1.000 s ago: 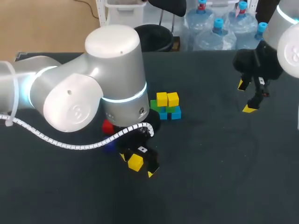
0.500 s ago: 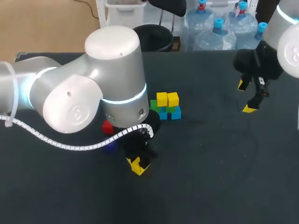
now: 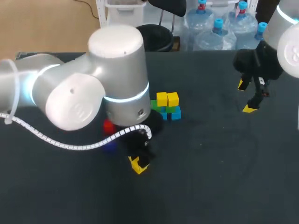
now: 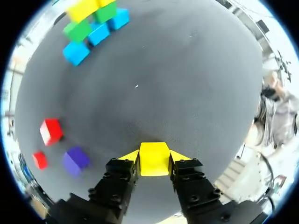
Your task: Place the blue cubes, place green cubes on the blue cubes, place the yellow cubes on the green cubes, then place the red cubes on the yellow cubes, and place purple cube on the red cubes.
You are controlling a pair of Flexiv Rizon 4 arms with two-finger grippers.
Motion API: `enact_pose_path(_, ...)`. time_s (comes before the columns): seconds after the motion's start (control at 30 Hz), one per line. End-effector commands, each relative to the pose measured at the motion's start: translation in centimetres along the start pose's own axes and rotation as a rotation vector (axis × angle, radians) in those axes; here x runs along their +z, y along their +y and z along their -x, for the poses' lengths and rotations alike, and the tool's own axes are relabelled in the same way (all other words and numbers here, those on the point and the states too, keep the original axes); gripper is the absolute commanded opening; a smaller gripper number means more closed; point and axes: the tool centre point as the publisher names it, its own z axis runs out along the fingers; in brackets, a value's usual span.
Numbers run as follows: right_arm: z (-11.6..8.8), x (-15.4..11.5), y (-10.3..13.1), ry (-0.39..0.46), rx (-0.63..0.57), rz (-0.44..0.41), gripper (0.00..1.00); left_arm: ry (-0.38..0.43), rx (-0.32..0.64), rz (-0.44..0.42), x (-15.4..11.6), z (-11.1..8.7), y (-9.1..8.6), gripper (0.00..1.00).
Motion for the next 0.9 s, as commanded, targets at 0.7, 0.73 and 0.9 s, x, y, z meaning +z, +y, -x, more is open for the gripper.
enact_pose_path(0.7,0.0,0.1,-0.1,-0.001,-0.001,0.001,1.00,0.189,0.181,0.054,-2.3,5.5,2.0,0.00)
enact_pose_path(0.73,0.0,0.1,-0.1,-0.001,-0.001,0.001,1.00,0.189,0.181,0.054,-2.3,5.5,2.0,0.00)
enact_pose_path(0.9,0.0,0.1,-0.1,-0.001,-0.001,0.001,1.00,0.103,0.197,0.061,-2.6,4.6,2.4,0.00)
